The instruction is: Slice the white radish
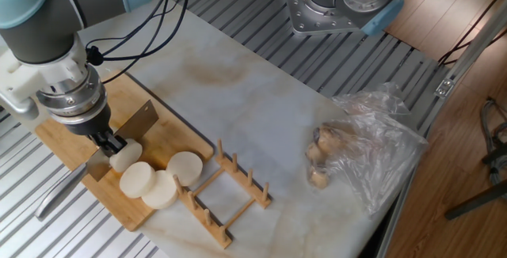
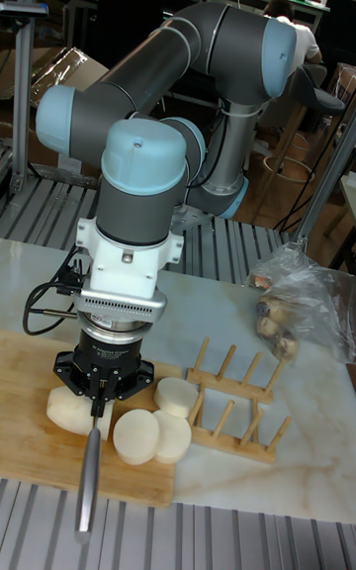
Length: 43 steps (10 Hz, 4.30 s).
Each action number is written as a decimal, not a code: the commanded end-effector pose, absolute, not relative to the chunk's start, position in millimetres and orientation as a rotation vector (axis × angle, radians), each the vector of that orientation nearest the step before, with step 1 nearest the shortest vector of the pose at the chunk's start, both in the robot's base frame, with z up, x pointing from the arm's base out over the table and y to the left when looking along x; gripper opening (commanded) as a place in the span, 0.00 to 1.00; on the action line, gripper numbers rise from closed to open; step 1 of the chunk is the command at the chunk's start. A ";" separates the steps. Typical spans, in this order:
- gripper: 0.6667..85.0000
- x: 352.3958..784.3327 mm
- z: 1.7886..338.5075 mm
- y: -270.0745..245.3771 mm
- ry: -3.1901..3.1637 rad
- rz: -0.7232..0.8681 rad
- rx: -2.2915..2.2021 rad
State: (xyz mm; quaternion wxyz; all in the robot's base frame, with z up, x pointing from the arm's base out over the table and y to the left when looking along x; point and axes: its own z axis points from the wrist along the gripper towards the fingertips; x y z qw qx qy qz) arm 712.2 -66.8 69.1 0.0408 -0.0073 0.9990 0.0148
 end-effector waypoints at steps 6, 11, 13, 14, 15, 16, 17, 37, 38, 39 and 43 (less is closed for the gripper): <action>0.01 704.5 101.5 -68.6 3.124 0.052 -0.023; 0.03 712.7 94.5 -65.5 3.103 0.053 -0.036; 0.10 715.1 87.4 -65.6 3.099 0.064 -0.057; 0.13 712.2 86.7 -65.0 3.107 0.077 -0.072; 0.18 710.7 87.7 -63.7 3.112 0.093 -0.096; 0.21 710.6 89.4 -63.6 3.112 0.105 -0.108; 0.21 710.4 91.4 -65.4 3.113 0.108 -0.120; 0.19 695.1 99.9 -72.1 3.136 0.102 -0.049; 0.19 695.7 96.5 -71.6 3.133 0.112 -0.047; 0.18 695.8 94.6 -71.0 3.131 0.119 -0.047; 0.01 694.1 94.1 -72.7 3.138 0.110 -0.006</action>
